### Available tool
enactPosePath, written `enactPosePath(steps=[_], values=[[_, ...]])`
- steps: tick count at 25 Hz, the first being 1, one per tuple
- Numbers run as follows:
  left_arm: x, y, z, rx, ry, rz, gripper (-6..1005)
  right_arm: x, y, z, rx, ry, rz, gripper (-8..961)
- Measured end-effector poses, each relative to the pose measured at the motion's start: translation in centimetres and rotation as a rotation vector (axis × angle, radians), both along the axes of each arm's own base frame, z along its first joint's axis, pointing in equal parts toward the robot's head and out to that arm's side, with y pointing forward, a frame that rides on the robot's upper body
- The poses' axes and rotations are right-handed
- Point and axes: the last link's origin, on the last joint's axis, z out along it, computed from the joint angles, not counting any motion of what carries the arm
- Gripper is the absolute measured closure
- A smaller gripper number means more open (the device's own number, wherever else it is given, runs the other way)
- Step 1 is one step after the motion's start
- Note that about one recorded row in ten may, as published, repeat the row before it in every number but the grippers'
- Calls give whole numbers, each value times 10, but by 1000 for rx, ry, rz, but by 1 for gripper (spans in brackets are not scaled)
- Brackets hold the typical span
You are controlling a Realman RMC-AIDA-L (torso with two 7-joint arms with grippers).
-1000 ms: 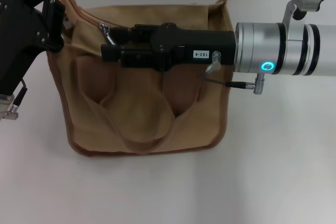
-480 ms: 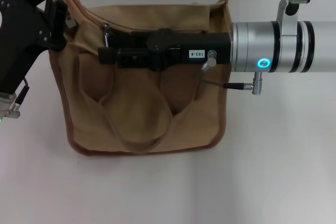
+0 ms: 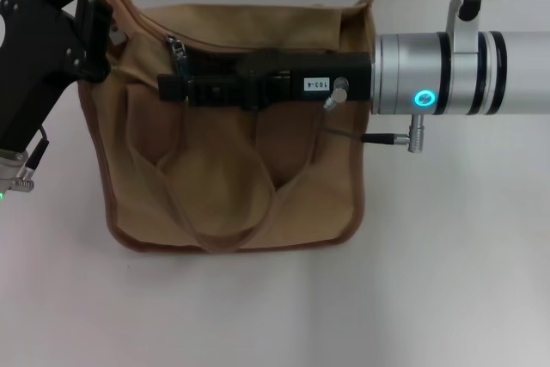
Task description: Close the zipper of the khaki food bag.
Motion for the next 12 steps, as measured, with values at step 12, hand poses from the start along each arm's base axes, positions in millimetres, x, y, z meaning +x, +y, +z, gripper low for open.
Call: enactPosePath(steps=[12], values=[[9, 3, 1, -3, -14, -47, 953, -3, 2, -1, 0, -19, 12, 281]])
